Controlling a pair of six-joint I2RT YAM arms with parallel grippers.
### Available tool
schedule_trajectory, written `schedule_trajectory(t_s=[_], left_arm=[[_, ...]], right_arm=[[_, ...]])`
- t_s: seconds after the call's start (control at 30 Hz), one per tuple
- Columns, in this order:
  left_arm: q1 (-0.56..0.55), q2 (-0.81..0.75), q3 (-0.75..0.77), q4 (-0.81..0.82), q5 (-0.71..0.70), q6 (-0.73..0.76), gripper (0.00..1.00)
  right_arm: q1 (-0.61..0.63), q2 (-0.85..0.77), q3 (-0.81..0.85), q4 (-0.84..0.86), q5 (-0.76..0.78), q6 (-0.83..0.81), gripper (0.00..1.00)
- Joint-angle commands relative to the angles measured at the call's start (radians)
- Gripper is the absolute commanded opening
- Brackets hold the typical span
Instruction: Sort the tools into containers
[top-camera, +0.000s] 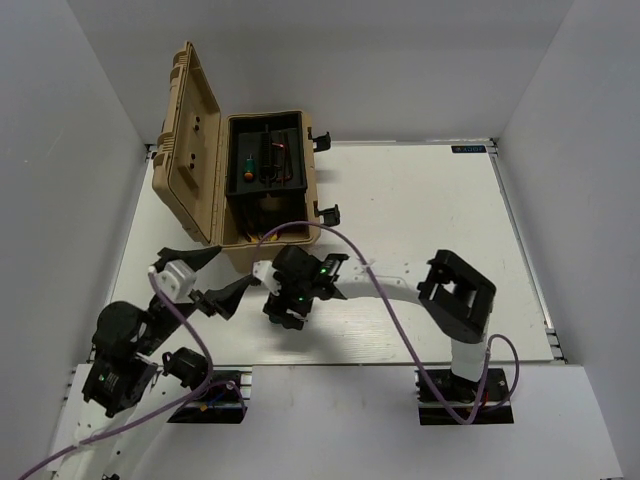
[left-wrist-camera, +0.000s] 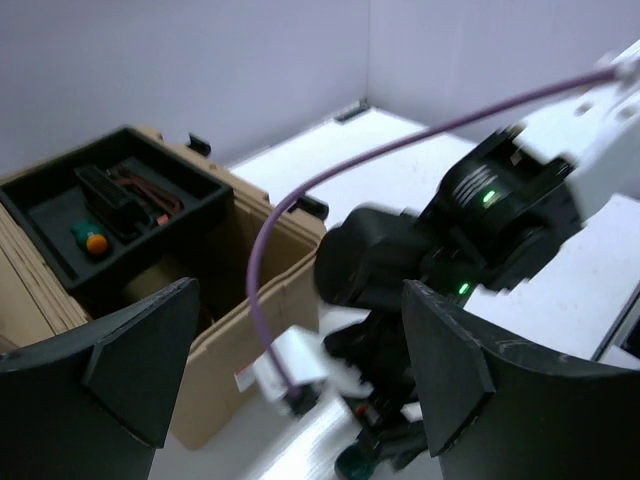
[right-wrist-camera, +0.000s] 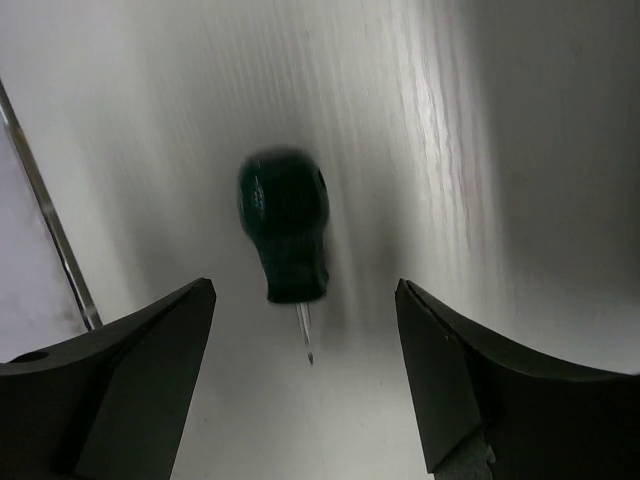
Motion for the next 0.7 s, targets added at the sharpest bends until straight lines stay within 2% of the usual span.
schedule_trajectory(t_s=[0.0, 0.1, 0.17, 0.47, 0.5, 0.57, 0.6, 0.63, 0.67], left_arm=[[0.002, -0.043, -0.007, -0.009, -0.037, -0.025, 0.92], [0.002, -0.043, -0.007, -0.035, -0.028, -0.034, 0.92], [0.002, -0.052, -0.016, -0.035, -0.028, -0.034, 0.92], [0.002, -0.052, -0.034, -0.035, -0.019, -0.034, 0.92], [0.002, -0.052, -0.034, -0.035, -0.019, -0.034, 0.92], [0.002, -0.061, -0.044, -0.035, -0.019, -0.034, 0.92], [0.002, -0.061, -0.044, -0.035, -0.019, -0.034, 0.92], [0.002, -0.061, -0.044, -0.035, -0.019, -0.034, 0.92], [0.002, -0.072, -0.044, -0.035, -0.019, -0.034, 0.92]], right_arm=[[0.043, 0.065, 0.131, -0.028, 0.084, 0.056, 0.79], [0.064, 0.125, 0.187, -0.062, 0.101, 0.064, 0.79], [0.073, 0.148, 0.185, -0.064, 0.118, 0.056, 0.75], [0.119, 0.099, 0.027, 0.005, 0.256, -0.011, 0.56], [0.119, 0.09, 0.021, 0.007, 0.259, -0.013, 0.47], [0.119, 0.089, 0.004, 0.01, 0.241, -0.023, 0.36], [0.116, 0.086, 0.004, 0.005, 0.225, -0.025, 0.2], [0.113, 0.079, 0.014, -0.022, 0.204, -0.025, 0.14], [0.115, 0.067, 0.029, -0.037, 0.116, -0.034, 0.09]])
